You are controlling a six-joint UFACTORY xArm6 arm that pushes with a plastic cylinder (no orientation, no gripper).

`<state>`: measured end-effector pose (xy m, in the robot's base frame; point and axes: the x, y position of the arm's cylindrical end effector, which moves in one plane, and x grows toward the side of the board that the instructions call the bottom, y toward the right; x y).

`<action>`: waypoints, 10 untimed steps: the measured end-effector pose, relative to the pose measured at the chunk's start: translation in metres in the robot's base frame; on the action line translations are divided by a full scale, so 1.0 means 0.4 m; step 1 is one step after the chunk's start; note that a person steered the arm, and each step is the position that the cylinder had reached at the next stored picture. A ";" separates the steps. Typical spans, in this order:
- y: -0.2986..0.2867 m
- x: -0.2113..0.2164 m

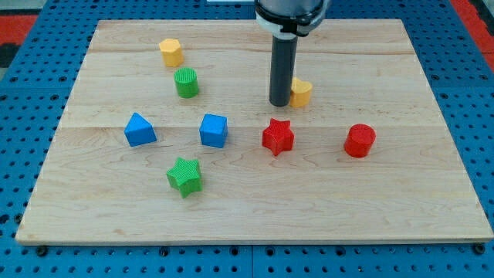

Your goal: Place the green circle vertically above the yellow heart

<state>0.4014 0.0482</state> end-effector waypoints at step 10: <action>0.112 -0.094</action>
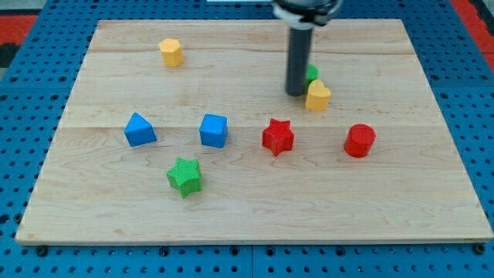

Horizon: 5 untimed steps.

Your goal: Place the green circle vertically above the yellow heart

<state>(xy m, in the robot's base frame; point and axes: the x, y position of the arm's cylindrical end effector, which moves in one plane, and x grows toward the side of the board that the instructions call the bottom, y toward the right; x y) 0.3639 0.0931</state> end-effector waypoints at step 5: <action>-0.034 -0.074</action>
<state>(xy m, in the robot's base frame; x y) 0.3342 0.0794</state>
